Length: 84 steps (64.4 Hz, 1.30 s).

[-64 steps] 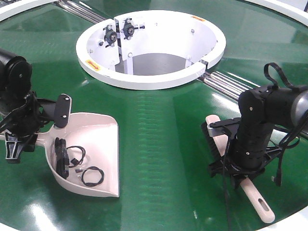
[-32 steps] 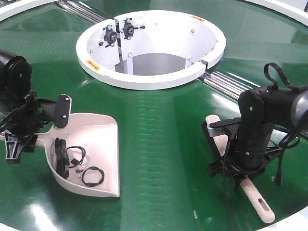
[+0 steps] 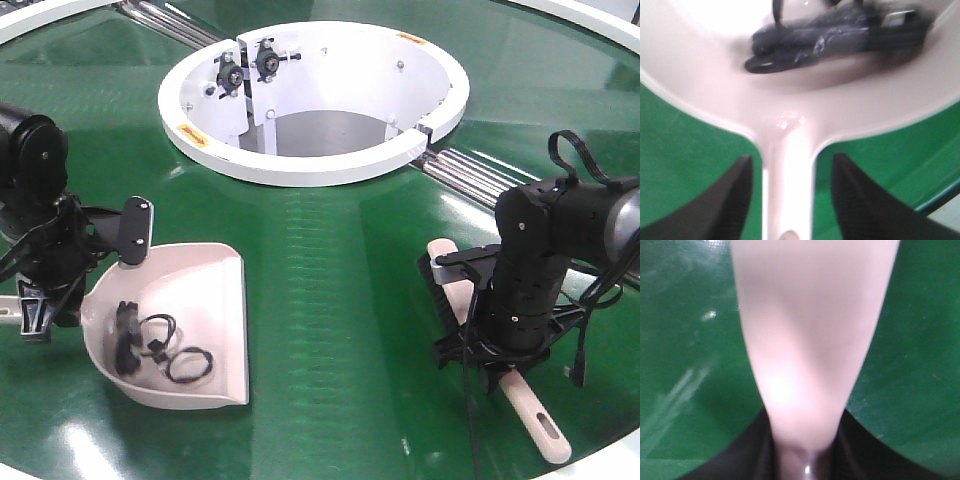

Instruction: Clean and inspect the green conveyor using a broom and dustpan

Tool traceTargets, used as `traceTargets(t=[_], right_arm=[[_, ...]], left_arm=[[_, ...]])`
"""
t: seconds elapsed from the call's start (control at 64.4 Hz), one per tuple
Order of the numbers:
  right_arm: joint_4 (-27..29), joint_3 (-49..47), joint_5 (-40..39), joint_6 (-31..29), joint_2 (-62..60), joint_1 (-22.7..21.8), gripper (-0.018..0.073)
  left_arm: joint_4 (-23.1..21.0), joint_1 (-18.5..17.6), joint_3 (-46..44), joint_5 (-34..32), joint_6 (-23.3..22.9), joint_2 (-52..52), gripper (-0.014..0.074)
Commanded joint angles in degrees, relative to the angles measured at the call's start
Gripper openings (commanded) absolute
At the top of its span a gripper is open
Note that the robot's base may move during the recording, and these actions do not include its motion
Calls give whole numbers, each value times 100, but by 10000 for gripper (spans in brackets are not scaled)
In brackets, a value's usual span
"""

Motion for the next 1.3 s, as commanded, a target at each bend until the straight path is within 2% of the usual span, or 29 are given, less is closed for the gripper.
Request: traceTargets(t=[0.0,0.093,0.373,0.45,0.574,0.699,0.869,0.931,0.994,1.056,1.133,1.226,1.288], right_arm=[[-27,-112,50,-44,-184,-38,65],[-27,-112,56,-44,-184,-38,130],[-20,-118,-80,-27,-267,-38,419],[-20,-118,-146,-27,-346,-38,473],[-13,-118,-240,-21,-535,-38,524],[-19,-123,-416,-21,-800,-38,528],[-31,-131,-924,-26,-1341,-38,526],[-38,-131,-1125,-26,-1528,-38,526],[-49,-131,-1335,-32,-1783,-38,526],[-72,-131,-1556,-44,-2017,-38,526],[-133,-131,-1825,-53,-2333,-38,526],[-260,-131,-2115,-53,-2783,-38,526],[-307,-131,-2253,-53,-3080,-38,526]], left_arm=[[-100,-39,-149,22,-48,-273,433],[-107,-39,-149,27,-48,-285,458],[-301,-39,-149,27,-48,-444,457],[-401,-39,-149,34,-48,-505,457],[-584,-39,-149,86,-48,-648,457],[-918,-39,-149,147,-48,-890,448],[-1547,-39,-149,74,-48,-1335,434],[-1914,-39,-149,46,-48,-1514,428],[-2633,-39,-149,-154,-48,-1698,418],[-3173,-39,-149,-537,-48,-1863,405],[-3646,-39,-149,-849,-48,-2063,389],[-4141,-39,-149,-855,-48,-2279,373],[-4291,-39,-149,-849,-54,-2463,364]])
